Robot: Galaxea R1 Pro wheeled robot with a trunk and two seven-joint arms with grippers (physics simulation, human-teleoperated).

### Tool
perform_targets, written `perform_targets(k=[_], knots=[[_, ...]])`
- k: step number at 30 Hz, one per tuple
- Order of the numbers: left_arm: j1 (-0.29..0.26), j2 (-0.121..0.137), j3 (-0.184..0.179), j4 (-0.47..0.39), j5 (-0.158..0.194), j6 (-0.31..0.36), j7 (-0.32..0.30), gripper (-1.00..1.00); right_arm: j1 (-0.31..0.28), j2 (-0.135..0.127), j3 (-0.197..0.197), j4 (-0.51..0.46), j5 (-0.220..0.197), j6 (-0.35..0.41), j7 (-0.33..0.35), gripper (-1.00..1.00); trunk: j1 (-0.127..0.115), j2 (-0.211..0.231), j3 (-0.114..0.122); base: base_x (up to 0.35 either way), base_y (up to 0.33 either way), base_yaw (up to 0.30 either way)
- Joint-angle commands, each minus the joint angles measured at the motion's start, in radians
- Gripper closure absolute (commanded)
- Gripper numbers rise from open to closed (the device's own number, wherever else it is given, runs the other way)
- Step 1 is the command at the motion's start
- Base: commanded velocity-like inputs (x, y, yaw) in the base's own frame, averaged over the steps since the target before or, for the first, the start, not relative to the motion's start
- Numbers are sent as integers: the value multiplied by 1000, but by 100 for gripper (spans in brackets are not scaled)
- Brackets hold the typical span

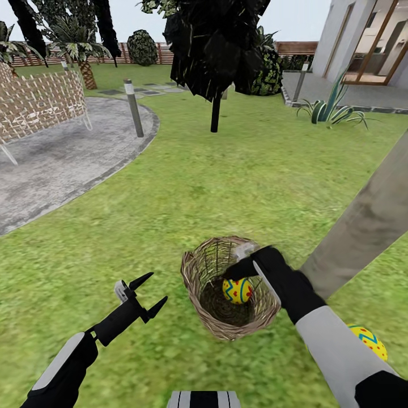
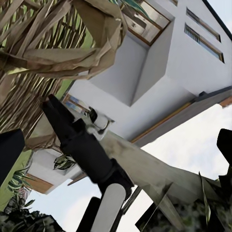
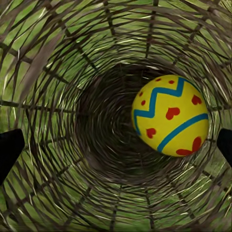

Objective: Take the three Easter eggs out of the wicker basket on the lawn in the garden, then place them on the lawn next to a single tree (choose any tree) so that all three eggs are next to the same tree and none are left in the basket.

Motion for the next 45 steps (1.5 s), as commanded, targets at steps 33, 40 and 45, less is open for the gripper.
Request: perform_targets(k=[33,40,45], knots=[[0,-10,-8,-6,-12,-3,-9,-100,-85,1,273,216,294,-10,155,-100,1,-1,-8,44,0,0],[0,-20,-9,-3,-15,-4,-6,-100,-106,1,273,217,320,-18,156,-100,4,-2,-36,0,0,0],[0,-21,-10,-1,-15,-4,-6,-100,-110,2,274,210,332,-56,156,-100,6,-4,-55,0,0,0]])
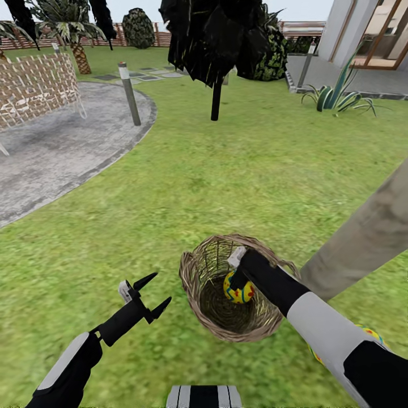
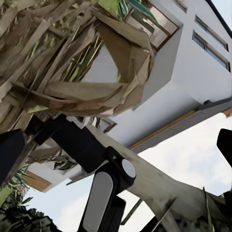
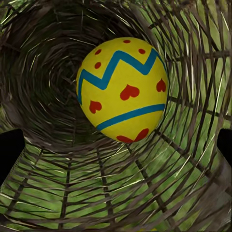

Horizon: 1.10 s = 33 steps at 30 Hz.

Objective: Take the three Easter eggs out of the wicker basket on the lawn in the garden, then place them on the lawn next to a single tree (choose any tree) so that all three eggs are next to the same tree and none are left in the basket.

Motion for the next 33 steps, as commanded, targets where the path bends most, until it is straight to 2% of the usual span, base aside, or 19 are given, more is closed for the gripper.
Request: perform_targets(k=[1,16,24,33], knots=[[-1,1,-2,2,-5,0,-10,-100,-1,0,3,-4,11,-18,9,-100,0,-1,-5,0,0,0],[-1,1,-2,3,-5,0,-10,-100,-1,3,2,-6,14,-28,-10,-100,7,-4,-63,0,0,0],[-1,1,-2,3,-7,0,-10,-100,-1,4,-2,-9,14,-35,-134,-100,11,-6,-94,0,0,0],[-1,1,-2,3,-7,0,-10,-100,0,6,3,-11,15,-59,-180,-100,15,-8,-128,0,0,0]])
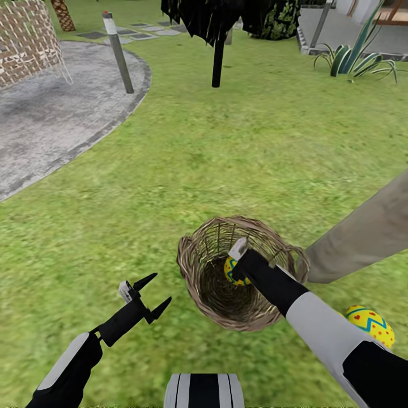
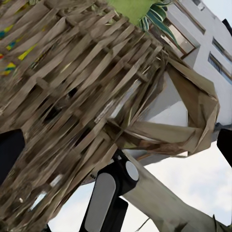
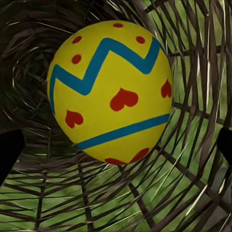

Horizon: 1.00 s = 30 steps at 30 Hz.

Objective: Take the three Easter eggs out of the wicker basket on the lawn in the garden, then place them on the lawn next to a single tree (choose any tree) so that all three eggs are next to the same tree and none are left in the basket.

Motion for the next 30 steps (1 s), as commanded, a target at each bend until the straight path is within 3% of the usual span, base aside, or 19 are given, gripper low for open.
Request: perform_targets(k=[1,5,17,30], knots=[[0,1,-2,1,-5,0,-10,-100,-1,-1,4,-1,11,1,-3,-100,0,-1,-5,0,0,0],[0,1,-2,1,-5,0,-10,-100,0,-1,4,-1,11,-3,-55,-100,2,-1,-20,0,0,0],[0,1,-2,1,-5,0,-10,-100,4,-2,-2,-3,11,-49,-64,-100,7,-4,-66,0,0,0],[0,1,0,2,-5,-3,-10,-100,7,-2,-2,-2,11,-51,-63,-100,7,-4,-66,60,0,0]])
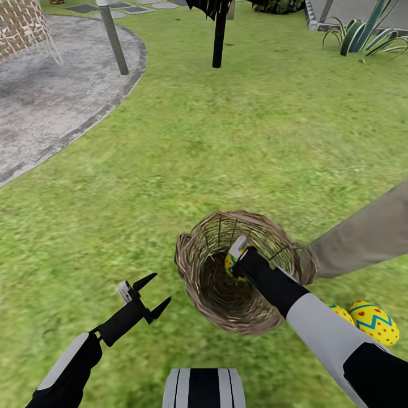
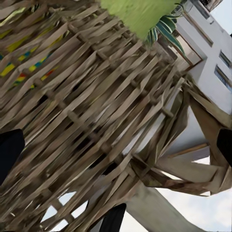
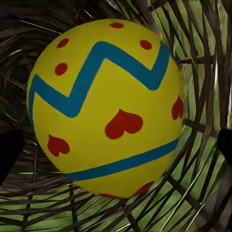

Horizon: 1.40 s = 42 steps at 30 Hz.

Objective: Take the three Easter eggs out of the wicker basket on the lawn in the garden, then place them on the lawn next to a single tree (choose any tree) so that all three eggs are next to the same tree and none are left in the basket.

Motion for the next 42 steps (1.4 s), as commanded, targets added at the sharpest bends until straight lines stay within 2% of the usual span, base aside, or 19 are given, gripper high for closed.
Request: perform_targets(k=[1,11,22,32,35,39,42], knots=[[0,1,-2,1,-6,0,-10,-100,-1,-1,3,-1,11,4,8,-100,0,0,-1,68,0,0],[0,1,-3,1,-4,0,-10,-100,-1,-2,0,-1,10,3,8,-100,0,0,-1,13,0,0],[0,1,-5,1,-6,0,-9,-100,-1,0,0,0,9,2,8,-100,5,-3,-43,0,0,0],[0,1,-5,1,-6,0,-9,-100,-1,-1,-1,-1,9,2,7,-100,6,-3,-51,0,0,0],[0,1,-5,1,-6,0,-9,-100,-1,-1,0,-1,9,2,-13,-100,7,-4,-59,0,0,0],[0,0,-5,1,-6,0,-8,-100,-1,1,1,0,9,2,-98,-100,8,-4,-66,0,0,0],[0,-1,-5,1,-6,-1,-8,-100,-1,1,0,0,9,2,-107,-100,8,-4,-70,0,0,0]])
